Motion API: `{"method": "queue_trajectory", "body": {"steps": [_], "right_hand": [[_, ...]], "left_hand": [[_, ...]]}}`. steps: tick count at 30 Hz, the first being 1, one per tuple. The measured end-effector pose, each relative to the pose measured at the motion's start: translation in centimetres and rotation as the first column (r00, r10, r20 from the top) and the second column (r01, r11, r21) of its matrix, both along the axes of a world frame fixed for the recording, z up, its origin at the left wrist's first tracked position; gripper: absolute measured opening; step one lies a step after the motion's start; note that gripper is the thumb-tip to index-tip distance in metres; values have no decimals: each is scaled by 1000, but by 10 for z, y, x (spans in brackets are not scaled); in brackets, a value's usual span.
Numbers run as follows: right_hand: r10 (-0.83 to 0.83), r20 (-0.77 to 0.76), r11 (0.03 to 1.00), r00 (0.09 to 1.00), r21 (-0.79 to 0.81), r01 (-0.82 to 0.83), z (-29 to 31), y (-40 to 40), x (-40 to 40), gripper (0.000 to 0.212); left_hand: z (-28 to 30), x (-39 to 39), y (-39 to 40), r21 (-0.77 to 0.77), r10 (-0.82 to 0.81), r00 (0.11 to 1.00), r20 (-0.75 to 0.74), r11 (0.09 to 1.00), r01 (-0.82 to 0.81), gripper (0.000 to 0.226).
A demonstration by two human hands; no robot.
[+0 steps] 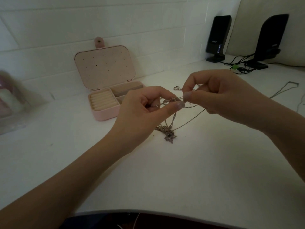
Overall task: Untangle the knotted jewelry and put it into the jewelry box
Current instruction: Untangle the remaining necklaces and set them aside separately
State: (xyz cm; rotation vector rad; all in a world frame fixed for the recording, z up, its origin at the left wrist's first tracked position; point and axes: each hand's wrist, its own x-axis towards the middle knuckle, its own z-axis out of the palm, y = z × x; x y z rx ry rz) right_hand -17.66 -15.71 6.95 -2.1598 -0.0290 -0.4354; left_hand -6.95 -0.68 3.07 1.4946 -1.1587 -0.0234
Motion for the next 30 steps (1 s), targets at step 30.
{"method": "queue_trajectory", "body": {"steps": [30], "right_hand": [[123,-198,990,972,99,-105,-4,3,2,23]], "left_hand": [[-1,-2,0,-55,-21,999,-47,998,19,18]]}}
